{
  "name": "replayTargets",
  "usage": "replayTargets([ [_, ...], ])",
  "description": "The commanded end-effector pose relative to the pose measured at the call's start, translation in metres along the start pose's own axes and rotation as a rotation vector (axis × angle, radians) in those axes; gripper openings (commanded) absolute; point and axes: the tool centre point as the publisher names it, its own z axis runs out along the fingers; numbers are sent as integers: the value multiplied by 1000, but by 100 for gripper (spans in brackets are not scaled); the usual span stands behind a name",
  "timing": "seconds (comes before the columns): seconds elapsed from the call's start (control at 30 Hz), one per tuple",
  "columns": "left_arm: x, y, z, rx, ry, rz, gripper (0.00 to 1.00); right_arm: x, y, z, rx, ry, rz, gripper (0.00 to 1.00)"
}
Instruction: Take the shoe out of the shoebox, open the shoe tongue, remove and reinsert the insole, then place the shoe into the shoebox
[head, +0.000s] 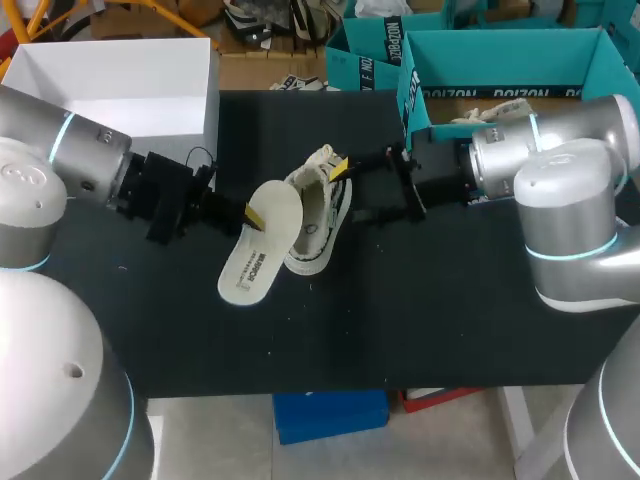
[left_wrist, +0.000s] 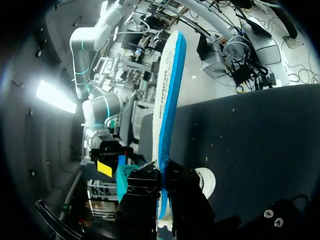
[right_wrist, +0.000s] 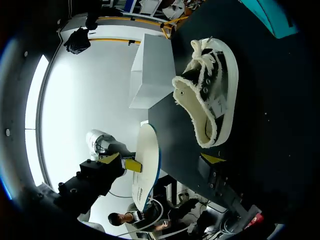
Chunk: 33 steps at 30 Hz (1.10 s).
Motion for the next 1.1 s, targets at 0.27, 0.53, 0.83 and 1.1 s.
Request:
replayTargets([
  [0.27,28,-39,-6,50,122,-32,0,1,-57,-46,-263,-80,33,100],
  [0.53,46,-51,-4,96,149,-64,0,7,-79,-66,-337,-126,38,100],
  [0.83,51,-49,4,136,174,-57,0,13,-85,-70,-341,-135,24,100],
  [1.1,50,-24,18,170,174,-28,0,13,-85,-70,-341,-135,24,100],
])
